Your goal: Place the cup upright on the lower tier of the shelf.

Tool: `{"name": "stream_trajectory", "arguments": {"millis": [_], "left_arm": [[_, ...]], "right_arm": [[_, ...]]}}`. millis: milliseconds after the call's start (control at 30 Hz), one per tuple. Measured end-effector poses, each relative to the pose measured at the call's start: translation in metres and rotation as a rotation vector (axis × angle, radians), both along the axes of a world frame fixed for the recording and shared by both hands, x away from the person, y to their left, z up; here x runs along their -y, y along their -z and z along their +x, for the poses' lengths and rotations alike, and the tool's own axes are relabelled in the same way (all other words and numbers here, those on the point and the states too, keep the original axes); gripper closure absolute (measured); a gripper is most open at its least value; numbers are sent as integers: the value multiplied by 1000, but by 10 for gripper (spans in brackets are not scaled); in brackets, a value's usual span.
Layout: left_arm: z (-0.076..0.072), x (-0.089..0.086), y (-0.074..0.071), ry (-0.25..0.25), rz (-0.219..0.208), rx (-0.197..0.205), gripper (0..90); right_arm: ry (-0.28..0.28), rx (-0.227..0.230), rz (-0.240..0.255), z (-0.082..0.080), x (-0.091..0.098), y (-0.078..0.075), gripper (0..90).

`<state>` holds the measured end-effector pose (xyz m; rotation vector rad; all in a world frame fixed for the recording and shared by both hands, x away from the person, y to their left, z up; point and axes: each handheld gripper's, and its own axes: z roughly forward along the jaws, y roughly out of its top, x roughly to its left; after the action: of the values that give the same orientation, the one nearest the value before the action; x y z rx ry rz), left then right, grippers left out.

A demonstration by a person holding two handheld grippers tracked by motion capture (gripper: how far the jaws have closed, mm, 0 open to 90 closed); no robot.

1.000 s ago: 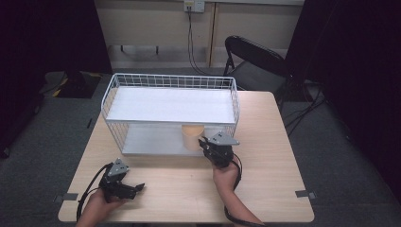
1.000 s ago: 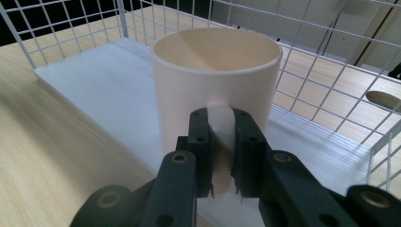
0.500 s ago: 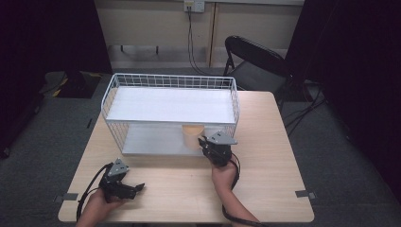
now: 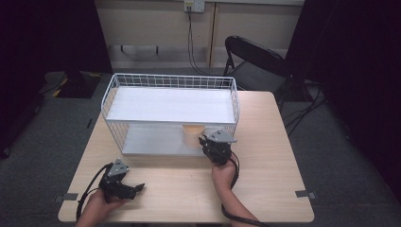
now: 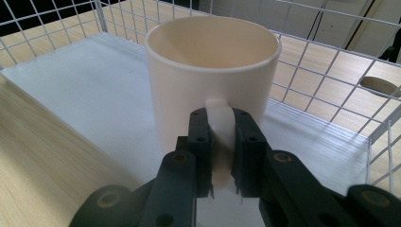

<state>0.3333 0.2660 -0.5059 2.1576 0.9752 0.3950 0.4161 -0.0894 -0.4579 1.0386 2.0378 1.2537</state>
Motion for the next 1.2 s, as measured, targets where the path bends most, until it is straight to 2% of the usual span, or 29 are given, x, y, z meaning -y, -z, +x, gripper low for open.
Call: {"name": "stream_trajectory", "arguments": {"millis": [433,700,867,933,1200], "left_arm": [[0,0,0,1,1,0,33],[0,0,0,0,1,0,33],[0,0,0,1,1,-1,33],[0,0,0,0,1,-1,33],[0,0,0,2,3,-1,30]], "right_arm": [[6,-20,-15,1,1,1,792],[17,-29,7,-4,8,-1,643],[9,-36,23,-9,15,-2,618],[8,-14,34,-15,19,-4,619],[-16,-21,45,-25,29,-6,720]]}}
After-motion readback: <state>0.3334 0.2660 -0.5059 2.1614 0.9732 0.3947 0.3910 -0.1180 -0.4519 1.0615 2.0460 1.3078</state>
